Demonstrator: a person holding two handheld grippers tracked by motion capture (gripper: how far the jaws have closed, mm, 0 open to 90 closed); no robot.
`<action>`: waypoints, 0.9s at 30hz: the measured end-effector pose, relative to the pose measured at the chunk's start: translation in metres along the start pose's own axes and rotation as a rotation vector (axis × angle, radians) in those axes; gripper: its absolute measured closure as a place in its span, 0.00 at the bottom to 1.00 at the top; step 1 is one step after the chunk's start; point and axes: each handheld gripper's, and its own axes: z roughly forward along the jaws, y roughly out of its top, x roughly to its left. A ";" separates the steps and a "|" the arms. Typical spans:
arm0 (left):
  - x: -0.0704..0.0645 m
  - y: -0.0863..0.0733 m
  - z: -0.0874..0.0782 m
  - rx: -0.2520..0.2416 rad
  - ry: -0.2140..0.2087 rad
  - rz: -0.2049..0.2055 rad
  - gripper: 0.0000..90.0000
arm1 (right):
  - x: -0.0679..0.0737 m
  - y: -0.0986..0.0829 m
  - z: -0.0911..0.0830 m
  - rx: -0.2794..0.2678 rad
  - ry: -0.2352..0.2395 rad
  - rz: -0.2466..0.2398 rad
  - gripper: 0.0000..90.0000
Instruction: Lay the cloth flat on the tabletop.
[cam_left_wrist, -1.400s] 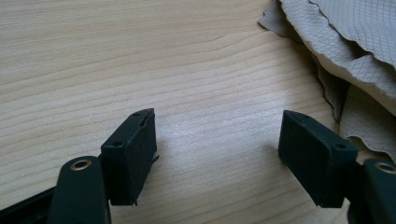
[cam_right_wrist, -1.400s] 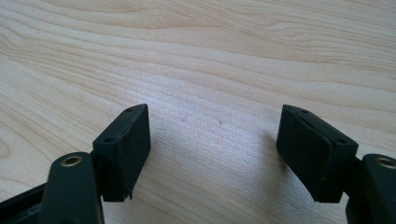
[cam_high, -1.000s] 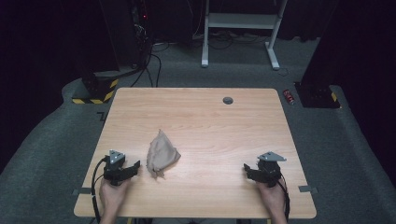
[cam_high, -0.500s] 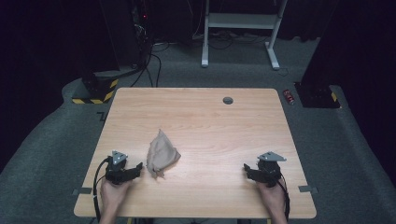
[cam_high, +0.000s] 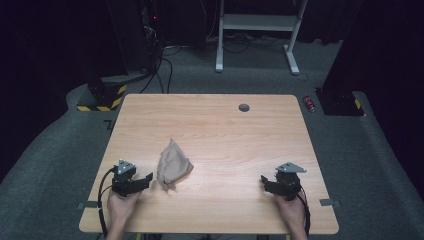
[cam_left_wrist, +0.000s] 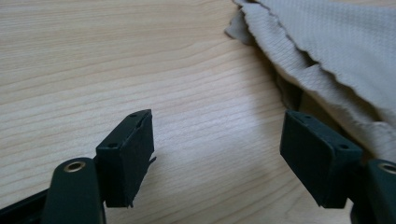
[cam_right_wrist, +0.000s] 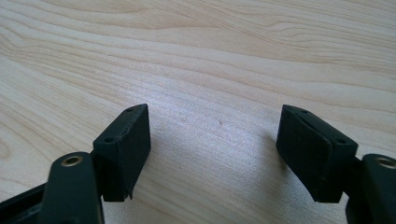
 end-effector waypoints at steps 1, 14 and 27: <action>0.000 0.001 -0.001 -0.001 -0.009 0.002 0.33 | 0.000 0.000 0.000 0.000 0.000 0.000 0.29; -0.018 0.012 -0.007 -0.017 -0.099 0.018 0.36 | 0.000 0.000 0.000 0.000 0.000 0.000 0.29; -0.038 0.030 -0.014 -0.056 -0.153 0.052 0.33 | 0.000 0.000 0.000 0.000 0.000 0.000 0.29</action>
